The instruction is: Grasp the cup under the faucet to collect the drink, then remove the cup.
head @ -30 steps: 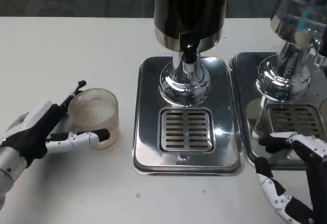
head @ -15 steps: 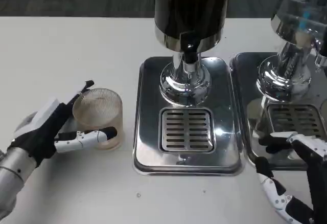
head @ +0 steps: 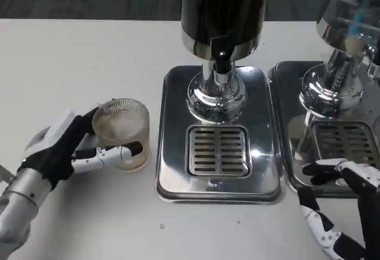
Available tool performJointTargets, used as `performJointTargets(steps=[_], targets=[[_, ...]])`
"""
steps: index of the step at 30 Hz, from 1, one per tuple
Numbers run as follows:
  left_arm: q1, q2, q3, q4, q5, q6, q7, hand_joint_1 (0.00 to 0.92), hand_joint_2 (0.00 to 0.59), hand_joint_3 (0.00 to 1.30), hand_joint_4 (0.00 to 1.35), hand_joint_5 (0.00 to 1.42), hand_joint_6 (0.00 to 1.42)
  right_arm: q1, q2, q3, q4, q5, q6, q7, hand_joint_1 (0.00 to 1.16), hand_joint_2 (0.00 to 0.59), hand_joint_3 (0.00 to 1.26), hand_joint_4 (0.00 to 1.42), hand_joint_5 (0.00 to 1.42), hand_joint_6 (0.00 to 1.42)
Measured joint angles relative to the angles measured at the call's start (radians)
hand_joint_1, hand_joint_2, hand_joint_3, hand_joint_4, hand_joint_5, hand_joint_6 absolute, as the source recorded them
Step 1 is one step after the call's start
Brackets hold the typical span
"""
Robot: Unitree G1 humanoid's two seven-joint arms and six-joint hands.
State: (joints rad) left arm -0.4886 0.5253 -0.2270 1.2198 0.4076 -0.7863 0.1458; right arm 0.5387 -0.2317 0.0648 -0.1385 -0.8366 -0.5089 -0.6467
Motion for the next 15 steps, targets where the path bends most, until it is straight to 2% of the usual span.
performJointTargets(steps=[15], targets=[[0.004, -0.012, 0.001, 0.004, -0.005, -0.002, 0.048, 0.320, 0.114, 0.43, 0.55, 0.74, 0.78, 0.004, -0.006, -0.007, -0.035, 0.027, 0.000, 0.020, 0.49, 0.394, 0.60, 0.63, 0.55, 0.56]])
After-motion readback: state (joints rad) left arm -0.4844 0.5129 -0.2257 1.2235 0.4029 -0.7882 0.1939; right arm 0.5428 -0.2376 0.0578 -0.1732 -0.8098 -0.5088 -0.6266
